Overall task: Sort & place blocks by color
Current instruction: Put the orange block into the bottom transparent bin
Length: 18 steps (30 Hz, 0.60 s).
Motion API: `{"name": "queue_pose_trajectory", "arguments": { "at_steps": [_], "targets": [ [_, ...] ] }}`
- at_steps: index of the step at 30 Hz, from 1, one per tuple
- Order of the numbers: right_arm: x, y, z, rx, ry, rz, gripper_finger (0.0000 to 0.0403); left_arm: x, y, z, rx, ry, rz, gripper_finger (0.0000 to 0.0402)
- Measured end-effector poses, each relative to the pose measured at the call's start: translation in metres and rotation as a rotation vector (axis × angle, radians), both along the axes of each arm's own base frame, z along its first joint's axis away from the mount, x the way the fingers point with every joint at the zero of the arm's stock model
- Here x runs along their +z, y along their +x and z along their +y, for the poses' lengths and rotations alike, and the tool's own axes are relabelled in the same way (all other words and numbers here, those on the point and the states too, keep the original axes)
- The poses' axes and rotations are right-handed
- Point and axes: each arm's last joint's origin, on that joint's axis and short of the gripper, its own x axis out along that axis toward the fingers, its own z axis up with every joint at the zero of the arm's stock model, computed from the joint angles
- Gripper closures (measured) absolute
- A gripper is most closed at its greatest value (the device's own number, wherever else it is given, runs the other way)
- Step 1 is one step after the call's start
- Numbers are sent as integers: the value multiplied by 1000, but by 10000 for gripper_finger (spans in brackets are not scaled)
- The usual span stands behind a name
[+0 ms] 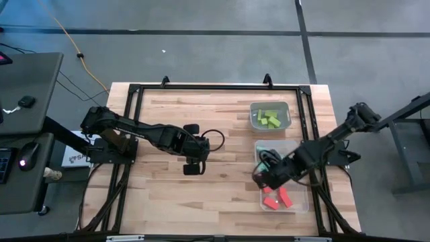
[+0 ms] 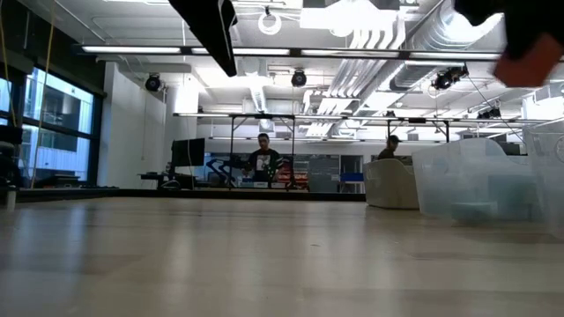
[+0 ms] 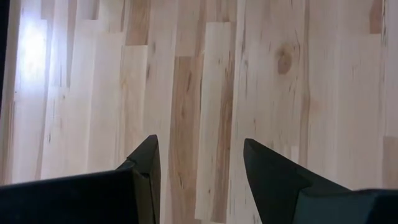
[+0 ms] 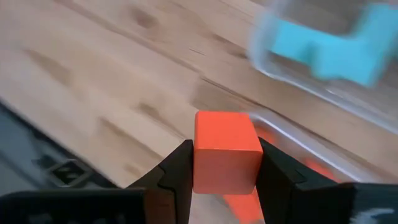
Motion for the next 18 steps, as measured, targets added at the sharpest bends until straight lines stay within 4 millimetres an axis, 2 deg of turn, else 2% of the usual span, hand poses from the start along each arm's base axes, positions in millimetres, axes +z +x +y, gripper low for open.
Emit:
{"name": "queue_pose_trajectory", "arguments": {
  "at_steps": [11, 18],
  "targets": [
    [-11, -45, 29, -100, 23, 297, 288, 0, 0, 0, 11, -4, -5, 254],
    [-26, -48, 44, -131, 42, 427, 288, 0, 0, 0, 10, -5, -6, 254]
  ]
}}
